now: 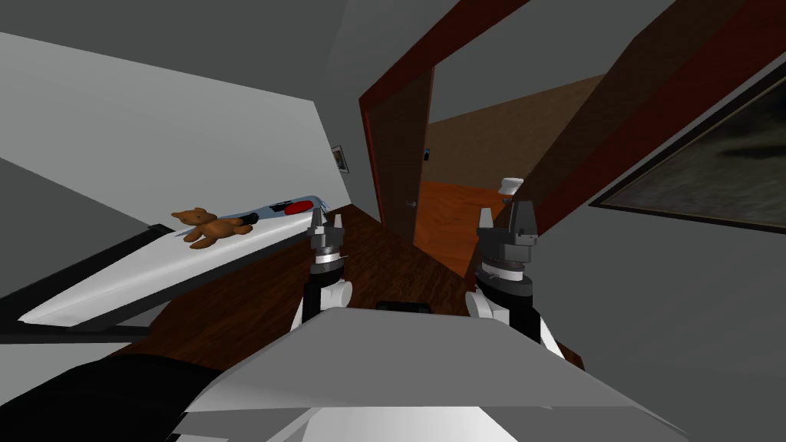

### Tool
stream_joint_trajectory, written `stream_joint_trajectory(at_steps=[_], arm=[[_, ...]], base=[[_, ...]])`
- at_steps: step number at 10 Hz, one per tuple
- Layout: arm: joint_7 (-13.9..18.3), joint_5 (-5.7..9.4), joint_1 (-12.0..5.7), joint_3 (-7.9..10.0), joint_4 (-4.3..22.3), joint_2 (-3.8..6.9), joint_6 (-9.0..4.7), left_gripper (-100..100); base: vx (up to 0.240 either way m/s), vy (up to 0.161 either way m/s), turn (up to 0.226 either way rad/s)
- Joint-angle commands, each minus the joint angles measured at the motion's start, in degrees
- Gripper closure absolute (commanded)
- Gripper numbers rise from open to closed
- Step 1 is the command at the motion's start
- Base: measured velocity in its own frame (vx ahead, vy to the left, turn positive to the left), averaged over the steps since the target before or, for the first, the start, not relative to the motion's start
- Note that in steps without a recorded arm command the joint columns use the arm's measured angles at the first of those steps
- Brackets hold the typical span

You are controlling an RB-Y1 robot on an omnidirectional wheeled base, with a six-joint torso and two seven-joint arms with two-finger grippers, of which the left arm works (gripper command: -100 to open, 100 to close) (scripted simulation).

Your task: Push the door open

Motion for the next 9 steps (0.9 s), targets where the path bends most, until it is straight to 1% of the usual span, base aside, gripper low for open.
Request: stream_joint_trajectory(at_steps=[1,3,4,5,6,9], arm=[[0.0,0.01,-0.63,-0.15,1.63,0.52,-0.35,-100],[-0.01,0.03,-1.63,-0.38,4.22,1.23,-0.91,-100],[-0.01,0.03,-1.9,-0.45,4.91,1.41,-1.05,-100],[-0.01,0.05,-2.59,-0.61,6.69,1.82,-1.44,-100],[-0.01,0.05,-2.97,-0.7,7.68,2.04,-1.65,-100],[-0.02,0.07,-4.13,-0.97,10.67,2.68,-2.29,-100]], base=[[0.002,-0.064,-0.055],[0.124,0.028,-0.073],[0.115,0.039,-0.045],[0.125,0.01,-0.068],[0.128,0.018,-0.052],[0.075,0.013,-0.051]])
